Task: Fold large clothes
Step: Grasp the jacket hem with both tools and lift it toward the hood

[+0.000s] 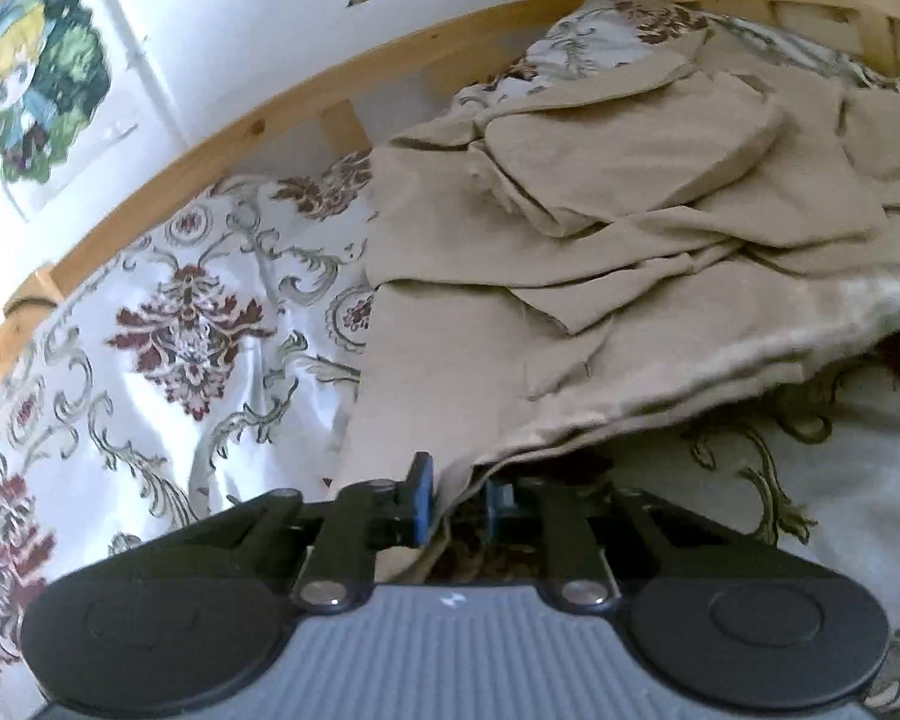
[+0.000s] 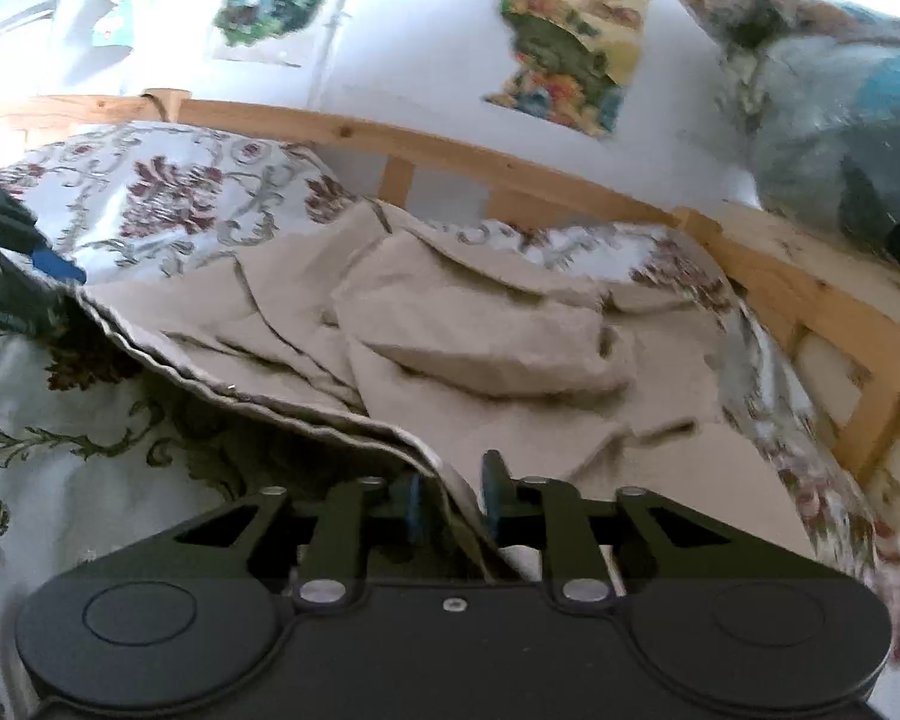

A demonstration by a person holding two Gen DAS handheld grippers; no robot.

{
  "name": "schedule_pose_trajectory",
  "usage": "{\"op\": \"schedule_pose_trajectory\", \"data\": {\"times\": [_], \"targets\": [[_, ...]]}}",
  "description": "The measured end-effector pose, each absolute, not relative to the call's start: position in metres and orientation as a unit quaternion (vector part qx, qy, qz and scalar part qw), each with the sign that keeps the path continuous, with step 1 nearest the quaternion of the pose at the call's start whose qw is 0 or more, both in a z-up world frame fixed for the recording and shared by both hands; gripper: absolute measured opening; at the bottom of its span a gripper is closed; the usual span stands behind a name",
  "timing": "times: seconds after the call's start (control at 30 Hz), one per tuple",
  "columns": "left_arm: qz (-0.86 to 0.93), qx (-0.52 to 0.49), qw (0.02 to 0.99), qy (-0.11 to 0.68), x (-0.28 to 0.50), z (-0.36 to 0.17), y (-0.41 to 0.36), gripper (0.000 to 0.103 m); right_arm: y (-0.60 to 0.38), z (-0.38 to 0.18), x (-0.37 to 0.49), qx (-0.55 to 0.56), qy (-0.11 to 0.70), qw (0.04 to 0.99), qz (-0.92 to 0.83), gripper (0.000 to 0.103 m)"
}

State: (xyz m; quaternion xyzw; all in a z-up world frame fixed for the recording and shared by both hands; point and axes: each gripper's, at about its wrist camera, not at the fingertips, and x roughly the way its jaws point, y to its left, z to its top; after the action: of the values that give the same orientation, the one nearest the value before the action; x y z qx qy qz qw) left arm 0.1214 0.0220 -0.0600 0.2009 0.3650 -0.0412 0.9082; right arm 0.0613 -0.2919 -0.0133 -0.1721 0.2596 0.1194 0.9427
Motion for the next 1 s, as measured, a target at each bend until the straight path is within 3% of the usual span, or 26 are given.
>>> {"op": "schedule_pose_trajectory", "data": {"times": [0.07,0.2,0.23,0.33,0.37,0.5,0.6,0.63,0.73,0.77,1.0], "targets": [[-0.038,0.191,0.906,0.375,0.125,-0.061,0.023,0.022,-0.294,-0.026,0.052,-0.171,0.281,0.938,0.110,0.043],[-0.025,0.196,0.903,0.381,0.129,-0.063,0.026,0.028,-0.298,-0.049,0.033,-0.265,0.309,0.907,0.104,0.048],[-0.024,0.193,0.904,0.382,0.129,-0.063,0.027,0.028,-0.303,-0.049,0.030,-0.275,0.309,0.905,0.096,0.056],[-0.025,0.179,0.907,0.381,0.129,-0.062,0.029,0.017,-0.320,-0.050,0.030,-0.284,0.311,0.904,0.074,0.062],[-0.021,0.175,0.909,0.378,0.130,-0.060,0.030,0.005,-0.325,-0.050,0.030,-0.289,0.311,0.903,0.070,0.064],[-0.016,0.137,0.917,0.374,0.133,-0.054,0.036,0.004,-0.345,-0.050,0.031,-0.316,0.309,0.896,0.044,0.062],[-0.014,0.127,0.923,0.363,0.132,-0.048,0.038,0.003,-0.362,-0.045,0.035,-0.319,0.301,0.898,0.026,0.057],[-0.011,0.130,0.923,0.361,0.131,-0.045,0.038,0.002,-0.366,-0.042,0.035,-0.319,0.295,0.900,0.024,0.051],[-0.002,0.130,0.923,0.363,0.128,-0.032,0.038,0.002,-0.368,-0.031,0.033,-0.312,0.288,0.905,0.038,0.012],[-0.004,0.124,0.922,0.368,0.127,-0.026,0.039,0.002,-0.368,-0.027,0.033,-0.304,0.289,0.907,0.038,0.008],[-0.034,0.125,0.921,0.368,0.088,0.032,0.054,0.002,-0.352,0.028,0.009,-0.266,0.279,0.920,0.071,0.004]]}}
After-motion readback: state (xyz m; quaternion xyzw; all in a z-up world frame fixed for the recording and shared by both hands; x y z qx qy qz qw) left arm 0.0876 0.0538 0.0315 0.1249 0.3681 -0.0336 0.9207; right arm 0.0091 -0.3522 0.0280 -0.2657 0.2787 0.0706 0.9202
